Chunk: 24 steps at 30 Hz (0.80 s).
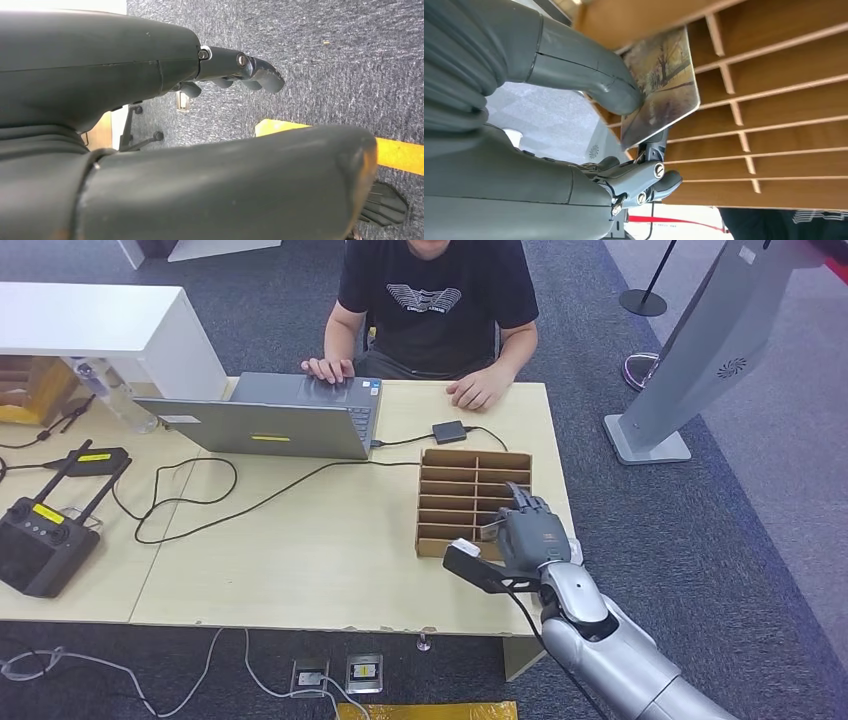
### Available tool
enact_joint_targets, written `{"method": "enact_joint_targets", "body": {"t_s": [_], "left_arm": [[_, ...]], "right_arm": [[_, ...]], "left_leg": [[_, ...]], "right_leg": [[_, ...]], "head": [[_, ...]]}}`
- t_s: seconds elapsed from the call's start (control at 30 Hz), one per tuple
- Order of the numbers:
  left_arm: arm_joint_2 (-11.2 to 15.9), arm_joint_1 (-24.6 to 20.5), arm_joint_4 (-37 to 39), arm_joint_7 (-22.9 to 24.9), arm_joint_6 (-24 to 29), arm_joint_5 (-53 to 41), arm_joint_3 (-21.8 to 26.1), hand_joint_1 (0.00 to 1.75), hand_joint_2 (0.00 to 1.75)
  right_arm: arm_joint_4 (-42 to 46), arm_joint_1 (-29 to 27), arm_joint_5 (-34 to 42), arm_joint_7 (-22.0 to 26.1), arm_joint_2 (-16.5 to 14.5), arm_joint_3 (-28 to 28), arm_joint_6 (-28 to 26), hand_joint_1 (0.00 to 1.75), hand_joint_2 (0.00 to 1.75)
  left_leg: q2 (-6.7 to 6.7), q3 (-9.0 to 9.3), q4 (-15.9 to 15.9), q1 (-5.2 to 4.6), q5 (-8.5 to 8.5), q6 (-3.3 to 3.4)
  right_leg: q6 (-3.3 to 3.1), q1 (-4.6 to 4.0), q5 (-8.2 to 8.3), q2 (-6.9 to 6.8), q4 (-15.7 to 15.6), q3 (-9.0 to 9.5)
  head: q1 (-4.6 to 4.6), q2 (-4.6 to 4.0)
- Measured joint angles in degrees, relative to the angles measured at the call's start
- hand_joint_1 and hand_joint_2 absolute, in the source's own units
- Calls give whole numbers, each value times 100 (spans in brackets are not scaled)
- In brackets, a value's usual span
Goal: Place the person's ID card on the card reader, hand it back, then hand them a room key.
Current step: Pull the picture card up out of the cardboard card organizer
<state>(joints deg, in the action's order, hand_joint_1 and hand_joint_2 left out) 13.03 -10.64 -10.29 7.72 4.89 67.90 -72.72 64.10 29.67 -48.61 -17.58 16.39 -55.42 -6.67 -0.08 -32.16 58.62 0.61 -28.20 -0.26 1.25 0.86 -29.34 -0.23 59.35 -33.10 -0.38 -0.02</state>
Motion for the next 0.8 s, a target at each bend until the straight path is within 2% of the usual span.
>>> {"method": "enact_joint_targets", "body": {"t_s": [0.33,0.63,0.8], "left_arm": [[0,-2,0,-9,-11,-6,0,0,0],[-7,-3,-2,24,24,32,0,0,0],[-7,-3,-1,23,55,28,0,0,0]], "right_arm": [[-12,175,332,706,-29,-302,87,175,175],[-74,229,345,742,-113,-527,113,175,175],[-91,235,195,508,-132,-613,-147,175,175]], "left_leg": [[0,-1,0,0,0,0],[0,-2,0,0,0,0],[0,-1,0,0,0,0]], "right_leg": [[0,0,0,-3,0,1],[0,0,0,-3,0,1],[0,0,0,-3,-1,1]], "head": [[1,0],[0,0],[1,0]]}}
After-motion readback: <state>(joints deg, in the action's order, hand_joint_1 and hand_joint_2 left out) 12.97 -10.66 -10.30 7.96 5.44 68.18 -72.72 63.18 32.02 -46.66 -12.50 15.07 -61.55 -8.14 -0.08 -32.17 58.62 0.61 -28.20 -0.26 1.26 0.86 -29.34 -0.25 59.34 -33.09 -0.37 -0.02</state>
